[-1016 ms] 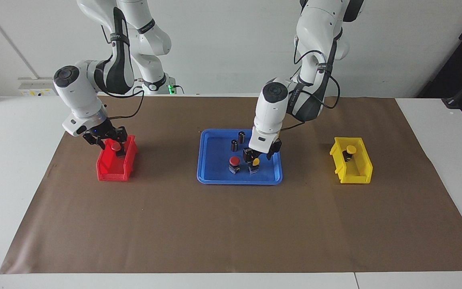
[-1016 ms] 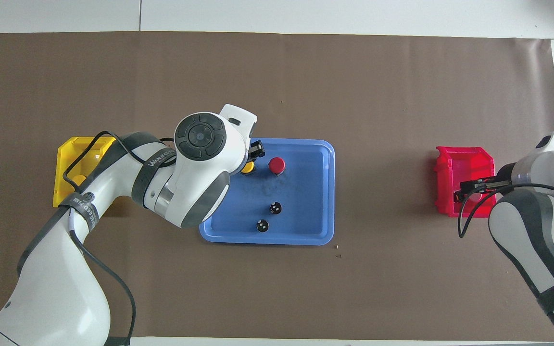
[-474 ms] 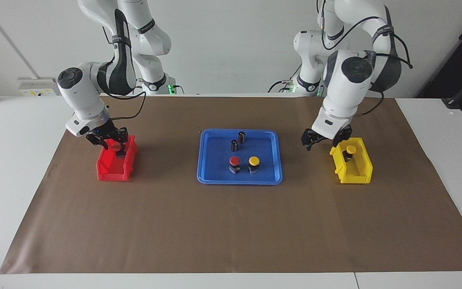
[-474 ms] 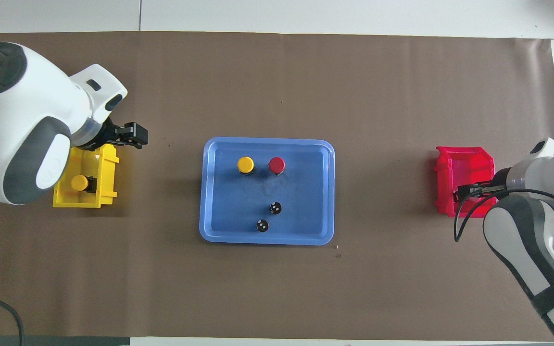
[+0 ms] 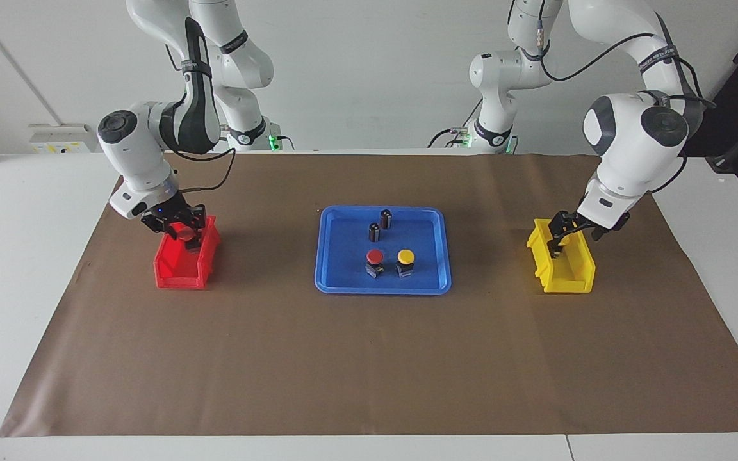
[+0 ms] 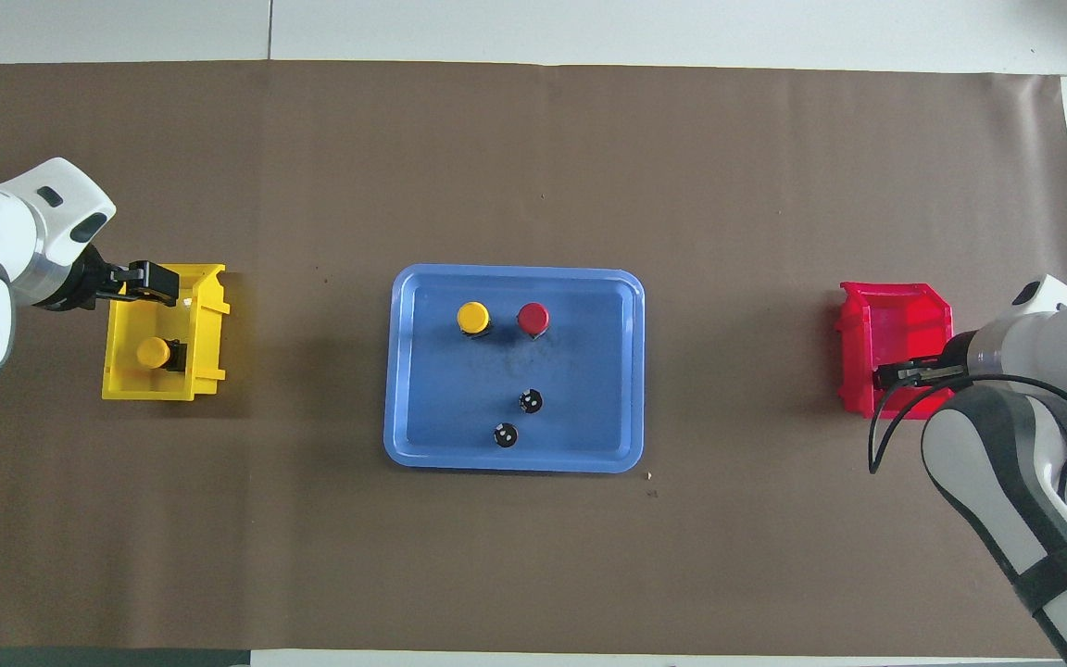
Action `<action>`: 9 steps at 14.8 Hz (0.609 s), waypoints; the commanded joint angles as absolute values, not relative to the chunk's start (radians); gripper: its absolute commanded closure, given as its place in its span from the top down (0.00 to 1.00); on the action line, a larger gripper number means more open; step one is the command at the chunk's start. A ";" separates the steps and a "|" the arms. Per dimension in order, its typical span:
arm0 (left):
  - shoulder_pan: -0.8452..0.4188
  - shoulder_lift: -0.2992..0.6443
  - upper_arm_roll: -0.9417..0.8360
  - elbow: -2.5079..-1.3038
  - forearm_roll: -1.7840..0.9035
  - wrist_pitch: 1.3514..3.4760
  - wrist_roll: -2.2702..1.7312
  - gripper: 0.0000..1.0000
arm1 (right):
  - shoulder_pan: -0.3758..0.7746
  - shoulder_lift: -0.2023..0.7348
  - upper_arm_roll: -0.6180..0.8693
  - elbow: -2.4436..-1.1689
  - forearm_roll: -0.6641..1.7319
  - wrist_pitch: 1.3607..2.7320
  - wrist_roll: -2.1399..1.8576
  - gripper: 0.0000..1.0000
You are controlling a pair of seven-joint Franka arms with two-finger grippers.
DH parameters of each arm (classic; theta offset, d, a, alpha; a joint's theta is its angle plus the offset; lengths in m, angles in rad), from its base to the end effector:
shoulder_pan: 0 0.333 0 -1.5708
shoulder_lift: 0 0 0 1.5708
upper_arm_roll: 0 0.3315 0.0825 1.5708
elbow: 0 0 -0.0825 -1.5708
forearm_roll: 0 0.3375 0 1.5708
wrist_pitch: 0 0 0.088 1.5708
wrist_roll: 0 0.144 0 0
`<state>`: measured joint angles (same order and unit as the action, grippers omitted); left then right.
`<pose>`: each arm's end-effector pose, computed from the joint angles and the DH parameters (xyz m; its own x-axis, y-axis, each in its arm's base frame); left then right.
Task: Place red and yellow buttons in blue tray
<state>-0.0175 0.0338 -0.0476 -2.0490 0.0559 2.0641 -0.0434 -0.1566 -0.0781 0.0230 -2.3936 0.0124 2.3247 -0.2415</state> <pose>0.5129 -0.0285 0.4226 0.9987 -0.0482 -0.0172 -0.0490 -0.9977 -0.0479 0.4459 -0.0593 0.3587 0.9950 0.0992 0.0106 0.0993 -0.9950 -0.0049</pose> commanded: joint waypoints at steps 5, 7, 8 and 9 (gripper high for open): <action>0.025 -0.032 -0.058 -2.193 0.034 2.152 0.009 0.70 | -0.192 -0.115 0.035 -2.436 0.029 2.344 -0.296 0.45; 0.025 -0.032 -0.058 -2.213 0.034 2.169 0.011 0.68 | -0.195 -0.114 0.035 -2.428 0.028 2.335 -0.317 0.34; 0.025 -0.029 -0.058 -2.221 0.034 2.186 0.011 0.68 | -0.193 -0.114 0.035 -2.421 0.028 2.326 -0.324 0.32; 0.025 -0.028 -0.058 -2.239 0.034 2.216 0.011 0.68 | -0.193 -0.109 0.035 -2.395 0.028 2.298 -0.324 0.31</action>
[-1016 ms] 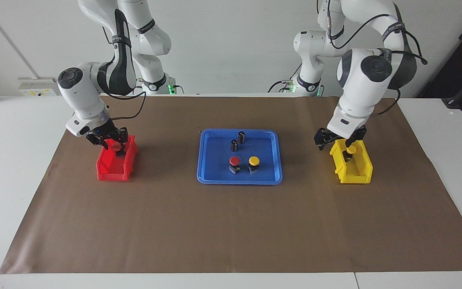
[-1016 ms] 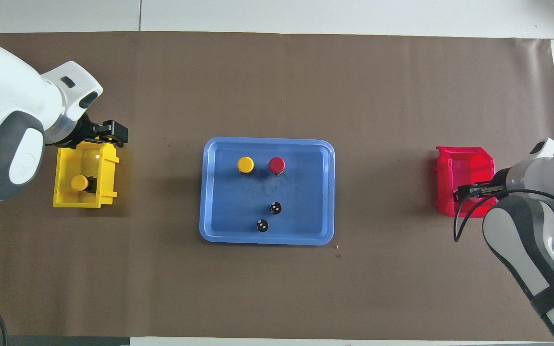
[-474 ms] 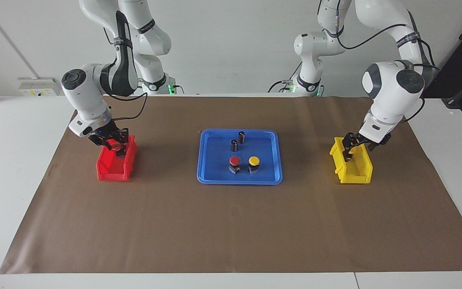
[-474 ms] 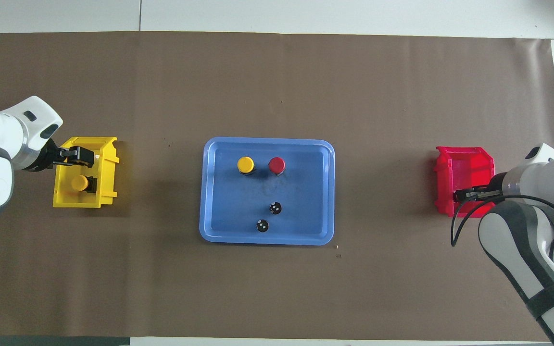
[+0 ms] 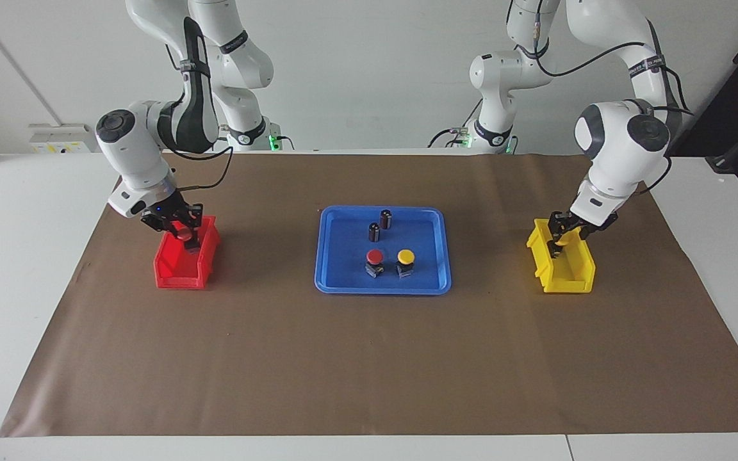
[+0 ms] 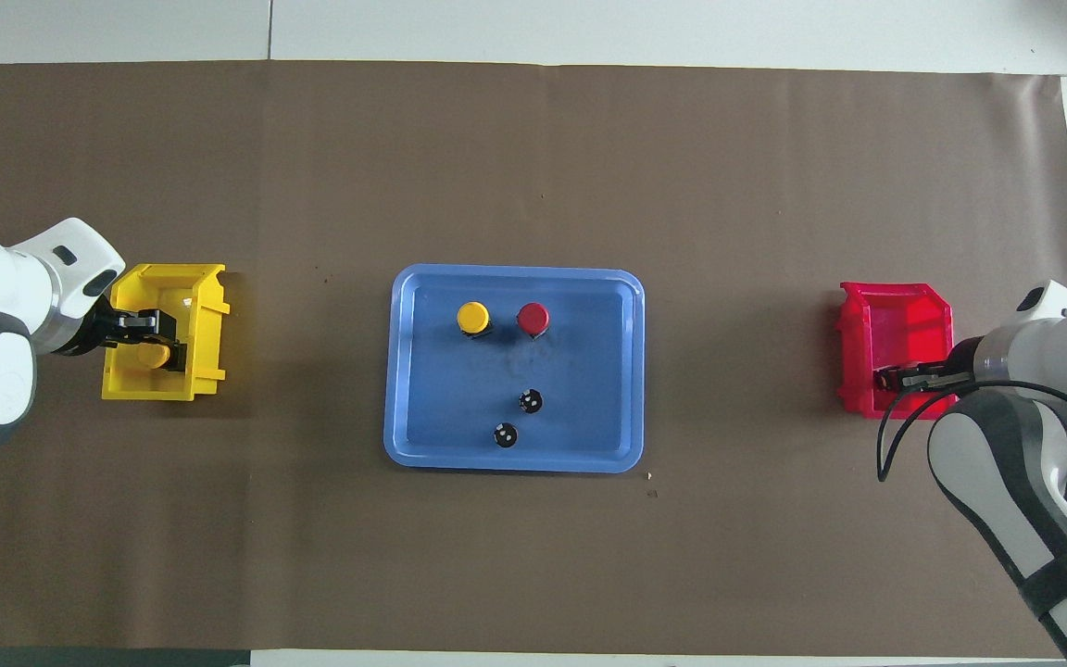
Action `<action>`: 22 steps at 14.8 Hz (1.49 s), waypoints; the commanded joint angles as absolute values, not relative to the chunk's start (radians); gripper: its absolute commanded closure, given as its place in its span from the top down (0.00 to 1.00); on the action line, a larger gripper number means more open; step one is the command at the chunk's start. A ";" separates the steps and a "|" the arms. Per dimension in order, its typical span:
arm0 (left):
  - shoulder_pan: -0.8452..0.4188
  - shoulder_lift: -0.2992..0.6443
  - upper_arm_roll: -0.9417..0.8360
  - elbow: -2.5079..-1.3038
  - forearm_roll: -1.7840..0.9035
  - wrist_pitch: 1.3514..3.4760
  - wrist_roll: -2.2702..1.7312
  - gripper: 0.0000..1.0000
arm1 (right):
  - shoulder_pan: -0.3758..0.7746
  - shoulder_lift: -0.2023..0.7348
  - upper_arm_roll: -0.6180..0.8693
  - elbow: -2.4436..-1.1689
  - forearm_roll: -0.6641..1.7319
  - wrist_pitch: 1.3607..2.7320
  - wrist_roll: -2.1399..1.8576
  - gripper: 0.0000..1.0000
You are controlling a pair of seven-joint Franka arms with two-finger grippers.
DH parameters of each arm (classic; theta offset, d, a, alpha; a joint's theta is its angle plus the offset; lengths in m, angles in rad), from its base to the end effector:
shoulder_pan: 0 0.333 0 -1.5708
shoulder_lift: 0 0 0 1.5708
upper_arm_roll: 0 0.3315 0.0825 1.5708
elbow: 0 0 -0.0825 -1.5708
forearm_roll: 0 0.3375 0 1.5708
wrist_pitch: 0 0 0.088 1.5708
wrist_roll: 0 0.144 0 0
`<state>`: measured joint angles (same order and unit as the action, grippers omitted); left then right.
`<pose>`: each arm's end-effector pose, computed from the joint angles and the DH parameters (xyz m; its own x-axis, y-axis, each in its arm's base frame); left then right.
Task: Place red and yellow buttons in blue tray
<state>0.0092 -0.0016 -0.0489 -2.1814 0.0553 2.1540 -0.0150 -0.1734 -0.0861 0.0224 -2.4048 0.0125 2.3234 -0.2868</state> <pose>0.4901 -0.0155 0.3931 0.9981 -0.0551 -0.0258 -0.0563 -0.9974 -0.0458 0.4409 -0.0665 0.3577 0.9919 0.1268 0.0065 0.1269 -0.9919 -0.0056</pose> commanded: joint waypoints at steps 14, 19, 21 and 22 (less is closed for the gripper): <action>0.032 -0.008 -0.058 -2.141 0.034 2.102 0.012 0.01 | 0.339 0.205 0.049 -1.736 0.029 2.069 0.519 0.35; -0.049 0.023 -0.075 -1.841 0.034 1.807 -0.159 0.01 | 0.419 0.293 0.049 -1.781 0.026 2.175 0.591 0.35; -0.145 0.009 -0.075 -1.919 0.034 1.905 -0.331 0.01 | 0.420 0.287 0.049 -1.836 0.026 2.201 0.589 0.35; -0.196 0.006 -0.075 -1.948 0.032 1.933 -0.401 0.01 | 0.422 0.288 0.049 -1.842 0.026 2.200 0.591 0.35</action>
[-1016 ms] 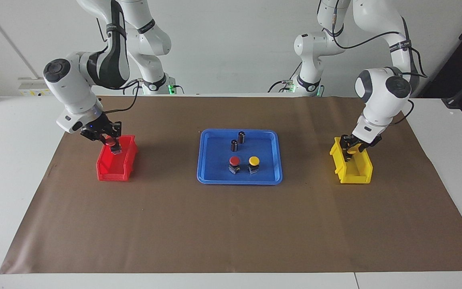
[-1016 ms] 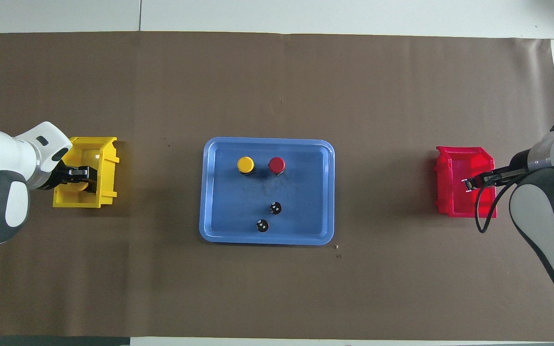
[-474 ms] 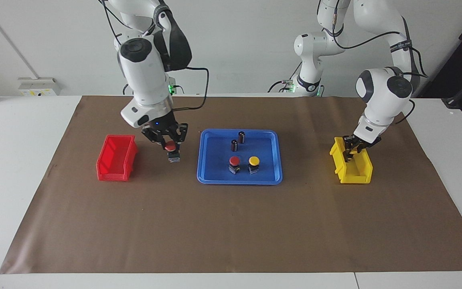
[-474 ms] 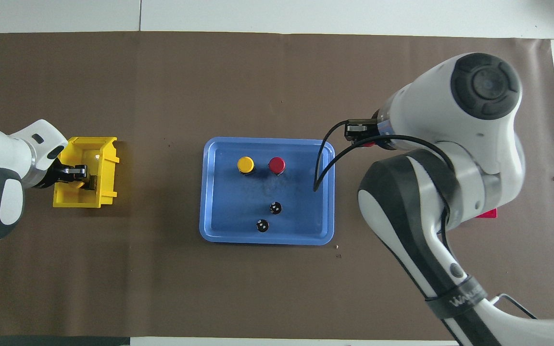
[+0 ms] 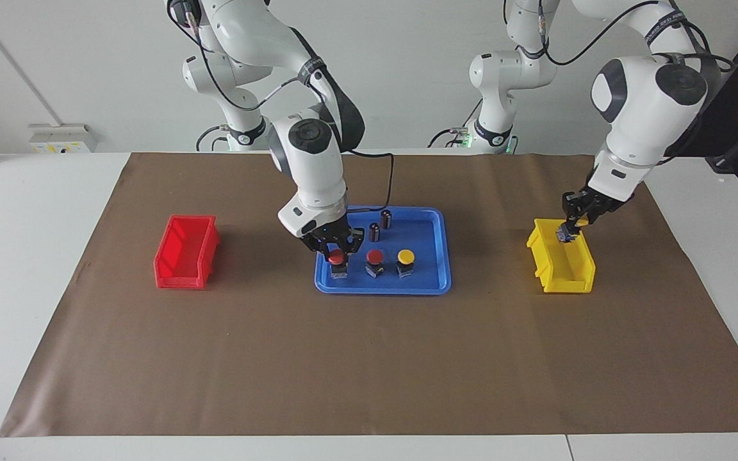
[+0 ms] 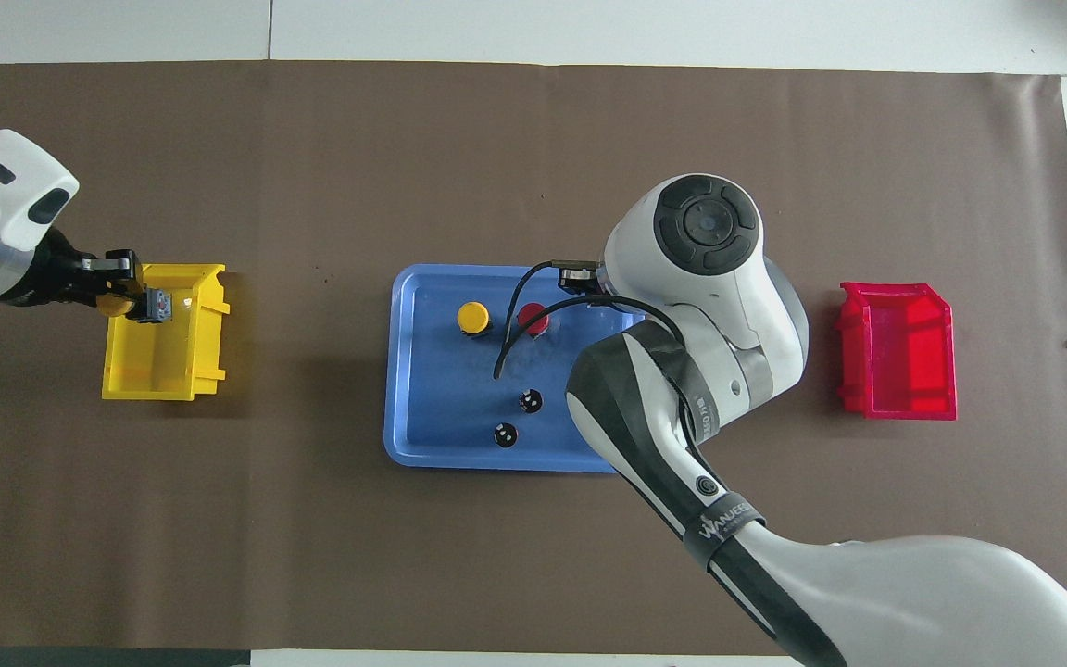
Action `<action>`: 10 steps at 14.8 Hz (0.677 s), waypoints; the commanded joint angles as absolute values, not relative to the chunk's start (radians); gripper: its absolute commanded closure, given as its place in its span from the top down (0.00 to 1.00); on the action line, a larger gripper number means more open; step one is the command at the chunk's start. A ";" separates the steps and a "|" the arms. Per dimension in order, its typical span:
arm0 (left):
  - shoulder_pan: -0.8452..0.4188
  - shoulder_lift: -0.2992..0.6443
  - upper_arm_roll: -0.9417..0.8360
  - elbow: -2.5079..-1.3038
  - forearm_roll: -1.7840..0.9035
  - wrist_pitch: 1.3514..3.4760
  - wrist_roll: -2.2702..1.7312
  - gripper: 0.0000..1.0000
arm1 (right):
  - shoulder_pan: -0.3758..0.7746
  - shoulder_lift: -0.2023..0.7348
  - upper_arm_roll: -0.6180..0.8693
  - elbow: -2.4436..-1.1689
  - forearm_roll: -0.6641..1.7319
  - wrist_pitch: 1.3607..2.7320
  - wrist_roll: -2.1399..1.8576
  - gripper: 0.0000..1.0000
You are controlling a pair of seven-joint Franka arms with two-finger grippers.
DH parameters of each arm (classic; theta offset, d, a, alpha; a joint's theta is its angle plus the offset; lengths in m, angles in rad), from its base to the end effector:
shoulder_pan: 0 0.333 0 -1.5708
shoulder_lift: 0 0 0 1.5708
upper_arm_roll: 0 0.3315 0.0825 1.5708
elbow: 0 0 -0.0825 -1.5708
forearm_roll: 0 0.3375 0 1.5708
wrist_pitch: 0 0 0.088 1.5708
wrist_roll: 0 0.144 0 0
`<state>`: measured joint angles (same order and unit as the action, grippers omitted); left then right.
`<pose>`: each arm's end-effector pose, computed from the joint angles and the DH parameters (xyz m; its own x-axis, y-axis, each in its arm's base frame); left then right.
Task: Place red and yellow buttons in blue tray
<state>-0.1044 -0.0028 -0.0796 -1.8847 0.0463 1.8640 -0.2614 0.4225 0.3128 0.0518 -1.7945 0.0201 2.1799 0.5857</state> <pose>0.5058 -0.0889 0.4945 0.9979 0.0637 -0.0061 0.0634 -0.9969 -0.0475 0.5440 0.2782 0.3845 0.9911 -0.1264 0.0422 -0.1234 -0.9900 -0.0678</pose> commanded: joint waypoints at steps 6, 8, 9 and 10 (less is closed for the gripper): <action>-0.405 0.101 -0.075 -1.983 0.020 2.129 -0.711 0.01 | 0.440 0.291 0.048 -1.904 0.026 2.235 0.592 0.64; -0.433 0.130 -0.075 -1.979 0.018 2.178 -0.764 0.01 | 0.423 0.293 0.045 -1.867 0.009 2.195 0.589 1.00; -0.446 0.152 -0.075 -1.976 0.018 2.193 -0.782 0.01 | 0.402 0.290 0.040 -1.826 0.008 2.159 0.583 1.00; -0.472 0.170 -0.075 -1.968 0.018 2.209 -0.794 0.01 | 0.364 0.281 0.040 -1.784 0.000 2.102 0.574 1.00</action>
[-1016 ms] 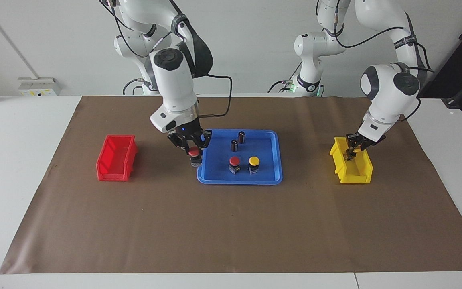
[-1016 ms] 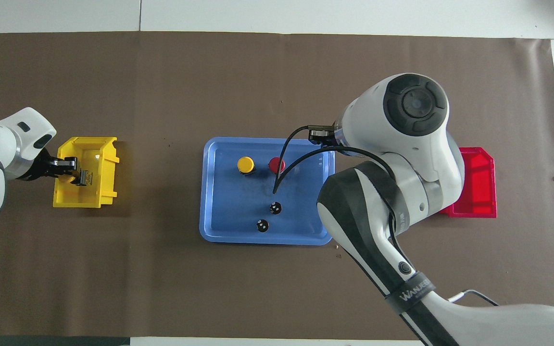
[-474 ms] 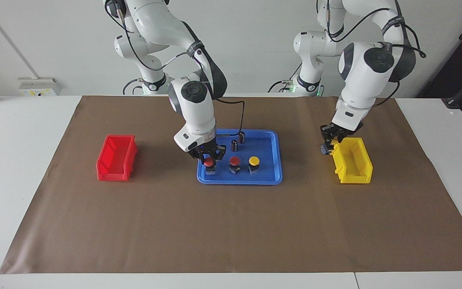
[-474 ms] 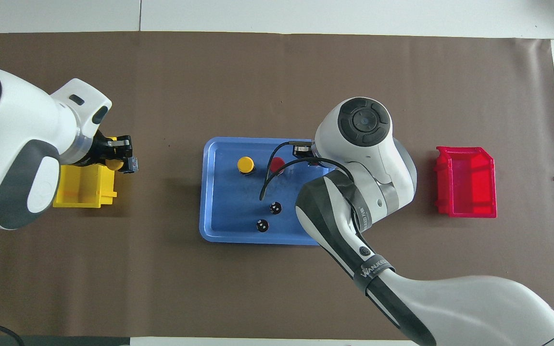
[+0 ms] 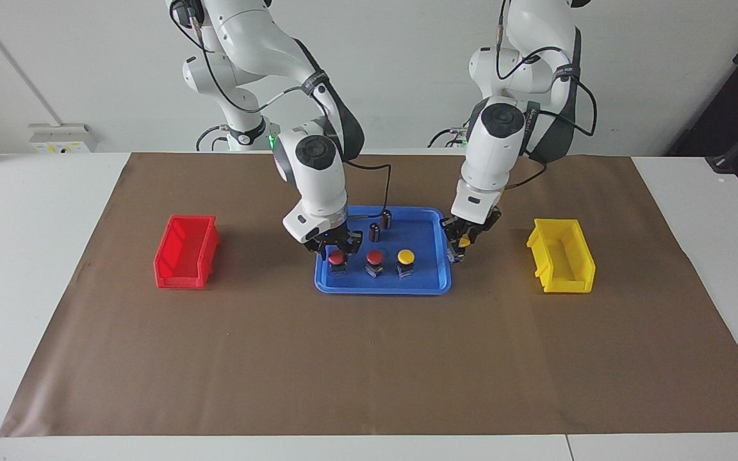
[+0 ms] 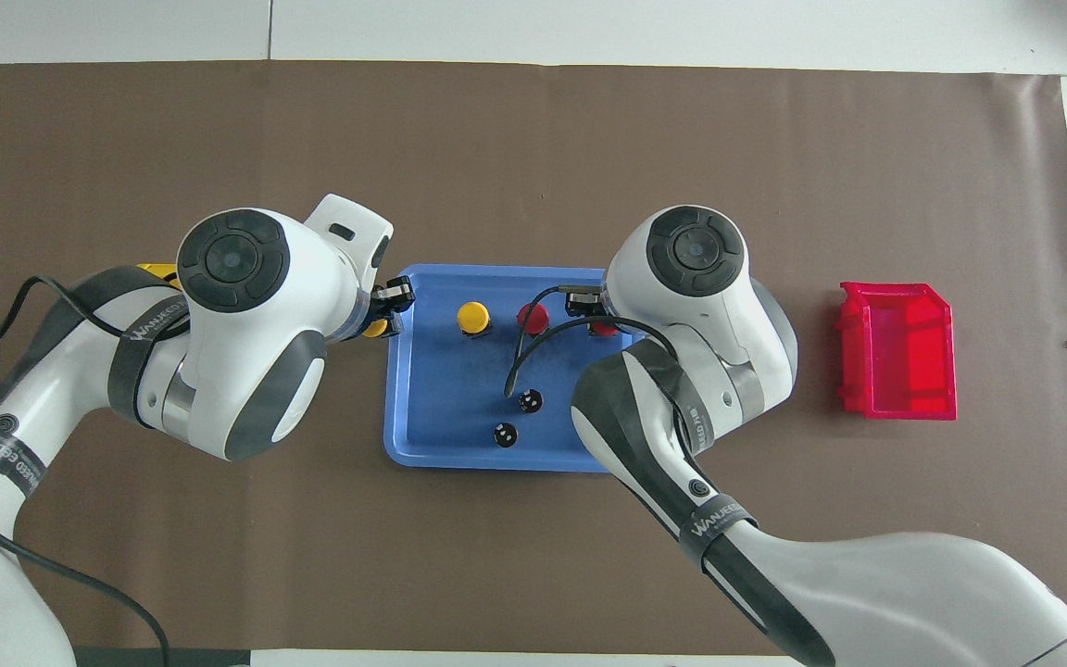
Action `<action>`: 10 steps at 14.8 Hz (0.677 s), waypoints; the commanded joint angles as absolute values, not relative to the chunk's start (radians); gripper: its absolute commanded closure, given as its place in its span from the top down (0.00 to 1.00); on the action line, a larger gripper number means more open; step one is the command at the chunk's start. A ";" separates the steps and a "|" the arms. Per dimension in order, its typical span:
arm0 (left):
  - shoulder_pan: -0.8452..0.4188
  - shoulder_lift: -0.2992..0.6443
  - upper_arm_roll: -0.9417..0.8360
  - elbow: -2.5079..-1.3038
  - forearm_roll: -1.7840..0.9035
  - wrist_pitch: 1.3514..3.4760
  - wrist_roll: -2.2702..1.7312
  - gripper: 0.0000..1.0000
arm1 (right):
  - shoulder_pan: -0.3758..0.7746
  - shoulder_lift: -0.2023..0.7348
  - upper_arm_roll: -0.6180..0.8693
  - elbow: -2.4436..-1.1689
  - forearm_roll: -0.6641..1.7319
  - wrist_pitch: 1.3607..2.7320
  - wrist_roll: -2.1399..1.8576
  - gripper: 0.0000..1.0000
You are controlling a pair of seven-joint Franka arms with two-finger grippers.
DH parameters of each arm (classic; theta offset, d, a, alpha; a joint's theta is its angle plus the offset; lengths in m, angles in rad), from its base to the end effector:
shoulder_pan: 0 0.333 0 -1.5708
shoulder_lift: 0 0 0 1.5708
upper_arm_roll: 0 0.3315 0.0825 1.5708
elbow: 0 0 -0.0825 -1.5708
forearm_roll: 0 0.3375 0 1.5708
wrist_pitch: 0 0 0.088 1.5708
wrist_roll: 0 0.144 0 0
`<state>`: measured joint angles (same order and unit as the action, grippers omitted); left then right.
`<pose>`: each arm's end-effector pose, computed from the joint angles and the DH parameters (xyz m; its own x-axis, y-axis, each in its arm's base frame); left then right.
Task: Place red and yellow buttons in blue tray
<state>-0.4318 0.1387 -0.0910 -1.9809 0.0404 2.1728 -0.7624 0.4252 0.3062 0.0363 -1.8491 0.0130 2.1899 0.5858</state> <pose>0.4821 -0.2730 0.4054 0.9746 0.2173 0.0539 0.2165 -0.9761 0.0212 0.5361 0.2661 0.3660 0.9909 -0.1334 0.0168 -0.1327 -0.9904 -0.0373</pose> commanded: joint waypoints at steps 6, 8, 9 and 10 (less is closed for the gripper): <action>-0.489 0.193 -0.075 -1.968 0.018 2.227 -0.813 0.01 | 0.166 0.129 0.038 -1.690 -0.006 1.803 0.396 1.00; -0.508 0.210 -0.075 -1.968 0.018 2.244 -0.818 0.01 | 0.115 0.071 0.037 -1.689 -0.006 1.732 0.338 1.00; -0.509 0.222 -0.074 -1.968 0.018 2.253 -0.825 0.03 | 0.091 0.046 0.037 -1.689 -0.006 1.701 0.309 1.00; -0.509 0.232 -0.074 -1.968 0.018 2.261 -0.825 0.20 | 0.062 0.025 0.035 -1.680 -0.005 1.669 0.264 1.00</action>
<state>-0.4869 0.2013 -0.0904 -1.9769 0.0396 2.2302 -0.8132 0.1111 0.0690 0.0240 -1.6762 0.0016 1.7144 0.3301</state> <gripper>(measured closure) 0.590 0.000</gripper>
